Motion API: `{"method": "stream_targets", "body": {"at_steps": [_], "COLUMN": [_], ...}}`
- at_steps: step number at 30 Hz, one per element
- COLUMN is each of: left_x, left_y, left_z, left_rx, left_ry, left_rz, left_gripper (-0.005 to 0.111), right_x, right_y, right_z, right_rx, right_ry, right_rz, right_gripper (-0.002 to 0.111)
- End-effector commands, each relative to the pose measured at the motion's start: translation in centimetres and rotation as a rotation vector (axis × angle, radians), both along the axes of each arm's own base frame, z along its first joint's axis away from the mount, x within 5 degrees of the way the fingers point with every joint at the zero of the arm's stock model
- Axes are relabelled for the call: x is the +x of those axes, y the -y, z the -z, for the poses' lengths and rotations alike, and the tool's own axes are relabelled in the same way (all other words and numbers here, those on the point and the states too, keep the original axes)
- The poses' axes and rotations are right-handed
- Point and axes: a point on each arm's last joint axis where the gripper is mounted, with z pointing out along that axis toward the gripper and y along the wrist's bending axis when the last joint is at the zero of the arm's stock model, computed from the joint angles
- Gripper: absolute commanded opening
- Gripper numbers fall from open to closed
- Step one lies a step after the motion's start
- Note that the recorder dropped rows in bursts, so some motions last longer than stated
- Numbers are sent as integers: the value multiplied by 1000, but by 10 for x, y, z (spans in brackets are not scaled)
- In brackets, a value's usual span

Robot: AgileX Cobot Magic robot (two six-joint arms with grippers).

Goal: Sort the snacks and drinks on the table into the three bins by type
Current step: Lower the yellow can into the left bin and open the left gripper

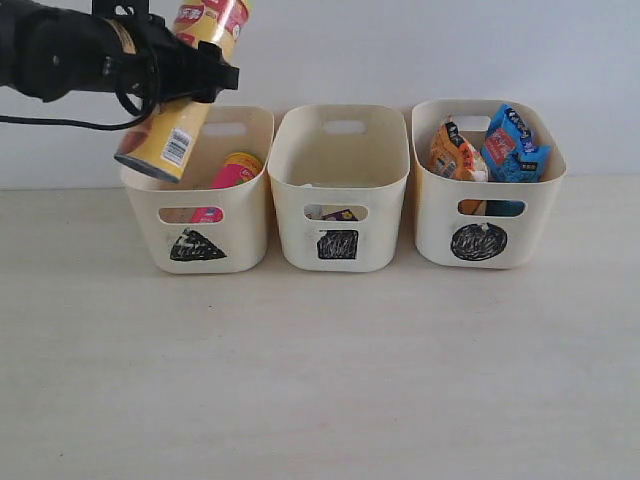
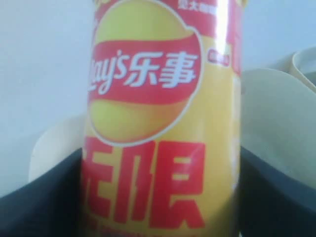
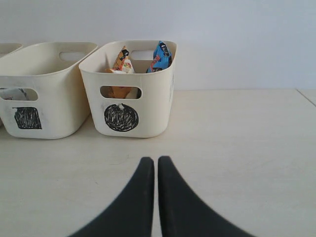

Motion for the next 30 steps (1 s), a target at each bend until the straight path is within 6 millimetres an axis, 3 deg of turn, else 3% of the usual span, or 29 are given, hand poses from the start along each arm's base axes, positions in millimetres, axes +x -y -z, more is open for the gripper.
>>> {"method": "stream_targets", "body": {"at_steps": [1, 7, 13, 15, 22, 30], "left_x": [26, 58, 74, 77, 82, 82], "left_y": [-8, -18, -15, -14, -14, -13], "left_z": [14, 33, 47, 51, 64, 65], "left_rx": [-44, -46, -41, -38, -24, -27], "left_ry": [48, 53, 42, 34, -4, 1], "left_rz": [-22, -57, -62, -64, -71, -69], "left_gripper": [4, 4, 7, 13, 60, 80], "right_x": [0, 0, 0, 0, 0, 0], "right_y": [0, 0, 0, 0, 0, 0], "right_z": [1, 1, 1, 1, 1, 1], "right_rx": [0, 0, 0, 0, 0, 0], "right_ry": [7, 7, 7, 7, 7, 7], "right_rz": [0, 0, 0, 0, 0, 0], "right_gripper": [0, 0, 0, 0, 0, 0]}}
